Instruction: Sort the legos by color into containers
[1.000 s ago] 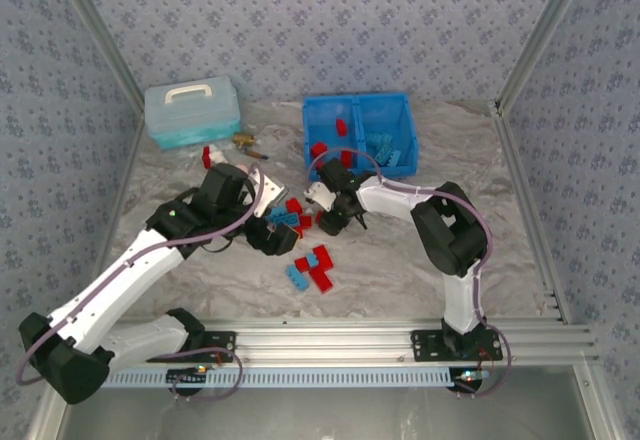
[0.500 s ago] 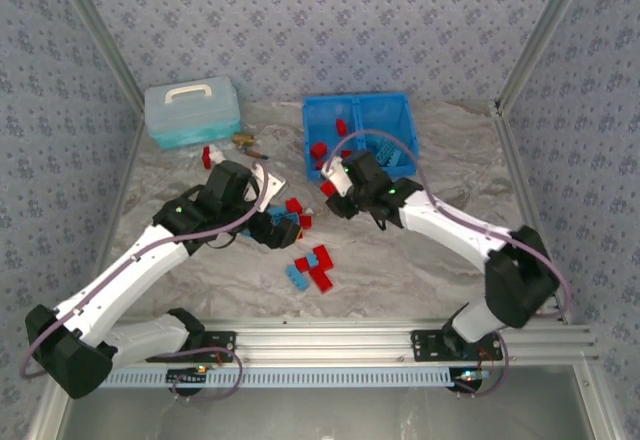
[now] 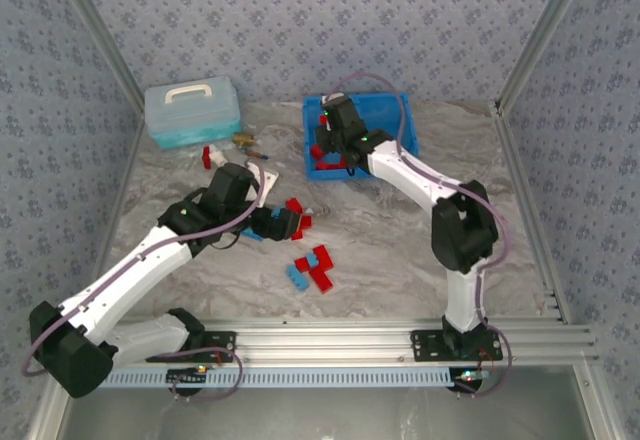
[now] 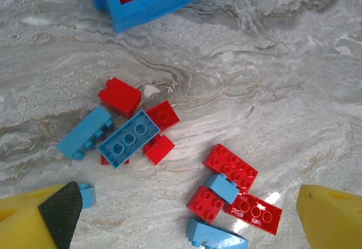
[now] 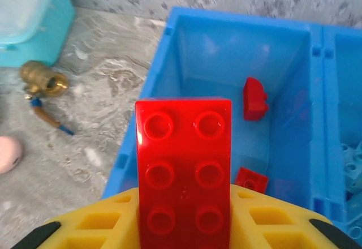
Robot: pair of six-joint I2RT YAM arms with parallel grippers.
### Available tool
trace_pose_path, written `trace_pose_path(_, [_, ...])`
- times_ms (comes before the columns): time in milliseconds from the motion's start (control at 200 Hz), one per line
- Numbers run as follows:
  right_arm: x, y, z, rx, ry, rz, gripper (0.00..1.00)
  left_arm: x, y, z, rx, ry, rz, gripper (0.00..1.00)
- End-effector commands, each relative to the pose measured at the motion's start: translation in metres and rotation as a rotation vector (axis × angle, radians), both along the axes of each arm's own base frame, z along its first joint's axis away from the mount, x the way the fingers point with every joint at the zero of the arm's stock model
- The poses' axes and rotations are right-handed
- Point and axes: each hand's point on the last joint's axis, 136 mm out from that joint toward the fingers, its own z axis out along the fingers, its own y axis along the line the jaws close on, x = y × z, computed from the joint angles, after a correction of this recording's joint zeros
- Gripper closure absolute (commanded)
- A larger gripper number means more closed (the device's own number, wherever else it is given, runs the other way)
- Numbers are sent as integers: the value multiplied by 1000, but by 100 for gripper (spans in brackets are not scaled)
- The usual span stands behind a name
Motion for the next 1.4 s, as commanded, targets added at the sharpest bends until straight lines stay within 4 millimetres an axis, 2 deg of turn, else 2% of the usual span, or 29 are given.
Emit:
trace_pose_path(0, [15,-10,-23,10,73,-111,63,-1,7,8,-34,-17,47,1])
trace_pose_path(175, [39,-6,-61,29,135,-152,63,-2,22,4,-14,-30,116,1])
trace_pose_path(285, [48,-3,-82,32,174,-180,62,-2,24,3,-22,-31,132,1])
trace_pose_path(425, [52,-3,-93,1,193,-187,57,-5,26,3,-30,-27,144,1])
trace_pose_path(530, [51,-4,-89,-1,198,-185,51,-6,28,-1,-36,-15,161,1])
trace_pose_path(610, [49,-3,-77,5,188,-163,43,-6,28,-6,-40,-3,175,1])
trace_pose_path(685, [45,-4,-61,4,173,-147,43,-3,29,-15,-33,14,201,1])
trace_pose_path(789, [34,-7,-23,30,122,-123,43,4,26,-26,-19,43,220,1])
trace_pose_path(834, [25,-9,-1,53,89,-107,43,7,22,-31,-13,62,223,1])
trace_pose_path(924, [-2,-14,33,84,27,-68,42,13,13,-41,-1,106,220,1])
trace_pose_path(954, [-13,-17,51,99,-4,-50,41,15,11,-44,4,123,225,1])
trace_pose_path(1014, [-38,-22,68,117,-37,-2,37,20,8,-51,13,153,249,1])
trace_pose_path(1044, [-50,-25,73,124,-46,22,35,23,8,-55,20,168,276,1])
trace_pose_path(1074, [-64,-30,89,142,-75,45,32,27,11,-60,27,179,320,1])
trace_pose_path(1109, [-77,-35,91,143,-84,68,29,31,15,-66,34,199,385,1])
trace_pose_path(1129, [-85,-39,102,153,-108,80,26,33,17,-70,33,212,423,1])
trace_pose_path(1179, [-102,-49,108,148,-127,95,19,36,18,-80,18,250,499,1])
trace_pose_path(1254, [-120,-64,113,122,-140,101,9,39,8,-93,-16,291,541,1])
trace_pose_path(1399, [-140,-85,103,60,-102,91,2,49,-14,-107,20,280,541,1])
